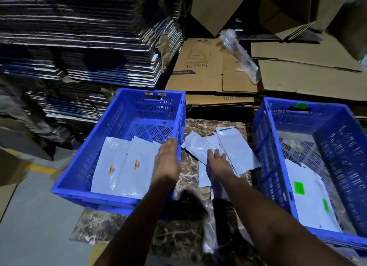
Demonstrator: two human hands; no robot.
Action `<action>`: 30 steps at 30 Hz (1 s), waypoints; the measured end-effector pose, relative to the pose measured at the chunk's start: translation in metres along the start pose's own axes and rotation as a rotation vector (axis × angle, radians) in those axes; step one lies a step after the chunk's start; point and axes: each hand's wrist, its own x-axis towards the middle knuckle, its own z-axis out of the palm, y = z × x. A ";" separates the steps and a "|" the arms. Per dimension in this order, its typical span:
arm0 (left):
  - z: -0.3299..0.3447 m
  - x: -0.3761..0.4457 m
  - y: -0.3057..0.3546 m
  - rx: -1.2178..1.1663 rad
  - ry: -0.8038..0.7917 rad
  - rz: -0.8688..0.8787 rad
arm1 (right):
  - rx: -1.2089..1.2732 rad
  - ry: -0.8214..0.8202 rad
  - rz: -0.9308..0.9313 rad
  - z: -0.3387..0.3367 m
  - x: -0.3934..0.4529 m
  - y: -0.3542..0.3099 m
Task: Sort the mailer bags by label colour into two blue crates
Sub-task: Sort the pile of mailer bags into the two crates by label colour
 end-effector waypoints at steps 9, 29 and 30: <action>-0.001 -0.002 0.002 0.003 0.021 0.013 | 0.615 0.322 0.023 -0.018 -0.020 0.023; 0.000 -0.075 0.079 -1.041 -0.208 -0.053 | 1.368 0.327 -0.198 -0.052 -0.225 0.027; 0.003 -0.074 0.081 -1.033 -0.216 -0.046 | 1.319 0.345 -0.212 -0.054 -0.227 0.031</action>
